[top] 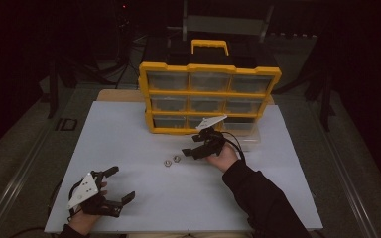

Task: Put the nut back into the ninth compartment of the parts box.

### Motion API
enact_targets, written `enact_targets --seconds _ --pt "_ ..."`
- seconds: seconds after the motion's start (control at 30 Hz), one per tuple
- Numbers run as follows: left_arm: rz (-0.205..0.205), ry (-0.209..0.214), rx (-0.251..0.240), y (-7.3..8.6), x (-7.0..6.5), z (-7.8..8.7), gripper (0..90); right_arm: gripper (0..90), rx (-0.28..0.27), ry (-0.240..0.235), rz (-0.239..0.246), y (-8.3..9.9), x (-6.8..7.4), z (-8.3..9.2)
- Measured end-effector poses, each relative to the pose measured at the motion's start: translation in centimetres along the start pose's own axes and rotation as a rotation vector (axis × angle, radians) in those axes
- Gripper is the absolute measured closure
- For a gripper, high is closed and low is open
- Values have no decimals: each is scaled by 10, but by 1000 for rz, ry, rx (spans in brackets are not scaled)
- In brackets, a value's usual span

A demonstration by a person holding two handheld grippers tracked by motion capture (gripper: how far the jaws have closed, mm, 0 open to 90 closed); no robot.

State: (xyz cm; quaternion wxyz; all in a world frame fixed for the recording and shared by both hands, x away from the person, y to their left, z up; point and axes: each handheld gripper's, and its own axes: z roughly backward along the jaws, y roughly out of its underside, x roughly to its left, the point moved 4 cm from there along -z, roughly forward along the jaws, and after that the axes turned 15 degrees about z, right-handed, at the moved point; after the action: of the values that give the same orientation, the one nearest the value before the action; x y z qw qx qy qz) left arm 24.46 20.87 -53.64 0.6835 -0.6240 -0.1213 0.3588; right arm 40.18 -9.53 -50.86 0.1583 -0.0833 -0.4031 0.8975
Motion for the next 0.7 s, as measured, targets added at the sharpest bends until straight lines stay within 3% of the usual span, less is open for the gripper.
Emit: enact_targets --seconds 0.23,0.43,0.7 --pt "1 2 -1 0 0 0 0 386 17 -28 26 6 10 -18" --pt "-1 4 0 0 0 0 0 430 39 -41 47 8 16 -34" --pt "0 5 0 0 0 0 0 509 89 -33 91 12 21 -54"
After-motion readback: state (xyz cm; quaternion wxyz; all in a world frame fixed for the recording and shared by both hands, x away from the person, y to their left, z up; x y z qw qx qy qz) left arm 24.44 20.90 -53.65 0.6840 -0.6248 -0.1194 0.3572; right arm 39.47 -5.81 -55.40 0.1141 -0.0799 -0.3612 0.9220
